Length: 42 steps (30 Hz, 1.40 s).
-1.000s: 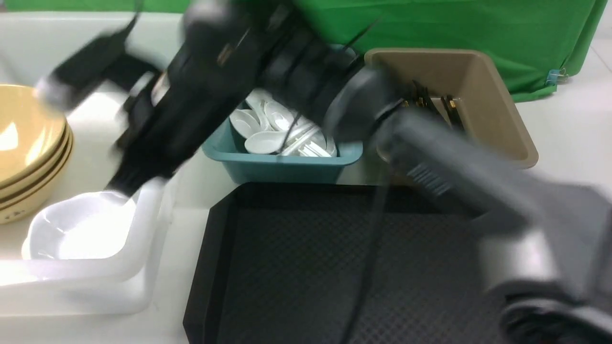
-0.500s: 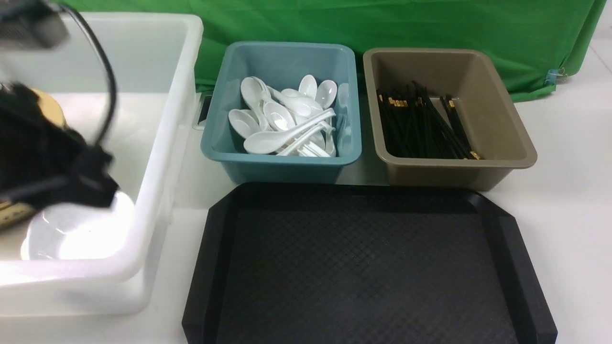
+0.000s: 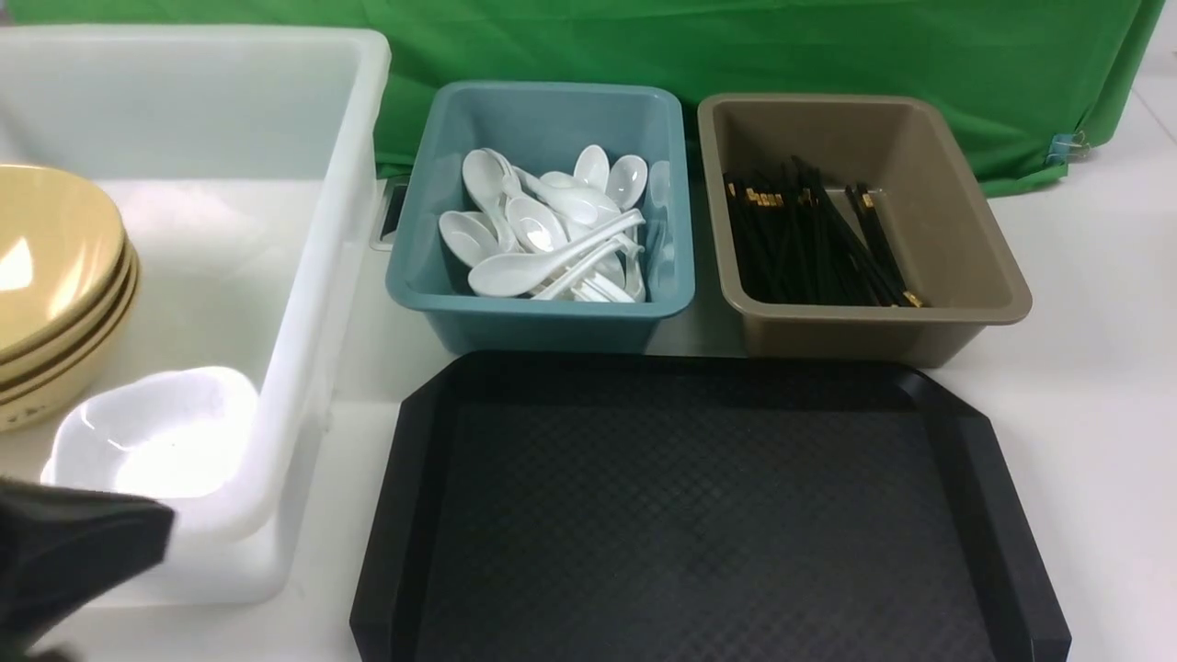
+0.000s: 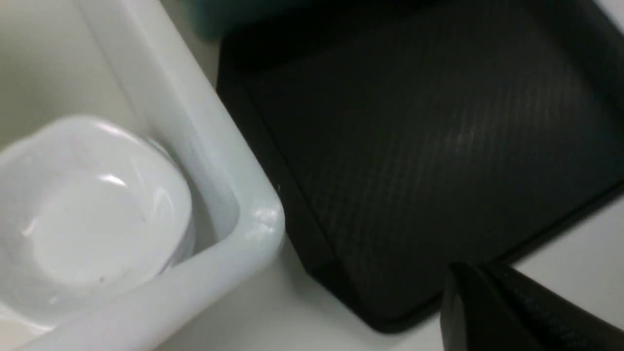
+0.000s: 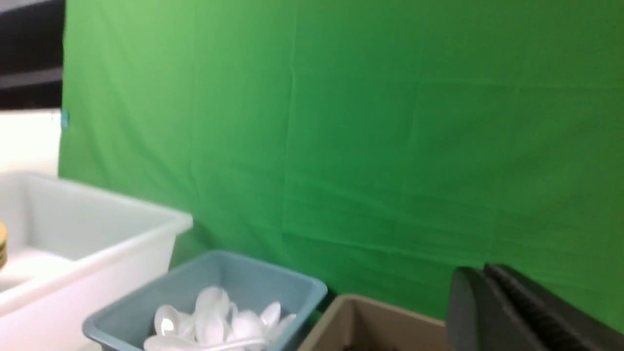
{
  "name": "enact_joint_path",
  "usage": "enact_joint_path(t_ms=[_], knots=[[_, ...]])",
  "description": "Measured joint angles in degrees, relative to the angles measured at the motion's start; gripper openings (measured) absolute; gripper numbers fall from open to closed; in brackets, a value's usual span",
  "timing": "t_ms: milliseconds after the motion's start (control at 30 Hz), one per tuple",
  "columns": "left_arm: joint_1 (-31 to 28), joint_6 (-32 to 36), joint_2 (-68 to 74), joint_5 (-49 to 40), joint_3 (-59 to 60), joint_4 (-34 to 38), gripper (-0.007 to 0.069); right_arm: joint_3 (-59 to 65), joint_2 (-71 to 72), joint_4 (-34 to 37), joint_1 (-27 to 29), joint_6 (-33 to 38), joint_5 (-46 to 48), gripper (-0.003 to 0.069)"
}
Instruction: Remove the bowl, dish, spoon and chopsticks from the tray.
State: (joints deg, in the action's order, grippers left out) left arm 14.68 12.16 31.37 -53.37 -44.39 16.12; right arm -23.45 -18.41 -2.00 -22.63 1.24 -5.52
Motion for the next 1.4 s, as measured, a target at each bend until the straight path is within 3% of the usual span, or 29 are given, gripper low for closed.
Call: enact_joint_path(t_ms=[300,767,1033,1267,1400], knots=[[0.05,-1.51,-20.11,20.38,12.34,1.43,0.0001,3.76,1.95,0.00,0.00,-0.11,-6.04,0.0076],[0.05,-1.51,-21.93,23.17,13.01,1.37,0.0002,3.76,1.95,-0.05,0.00,-0.06,-6.51,0.0130],[-0.37,-1.28,-22.15,26.50,14.78,-2.33,0.0002,3.76,1.95,-0.11,0.00,-0.06,-6.56,0.0149],[-10.80,-1.68,-28.53,41.80,31.11,-7.81,0.0002,3.76,1.95,-0.17,0.00,-0.06,-6.58,0.0165],[-15.48,-1.73,-31.03,45.22,40.08,-9.87,0.0002,3.76,1.95,-0.17,0.00,-0.06,-6.59,0.0181]])
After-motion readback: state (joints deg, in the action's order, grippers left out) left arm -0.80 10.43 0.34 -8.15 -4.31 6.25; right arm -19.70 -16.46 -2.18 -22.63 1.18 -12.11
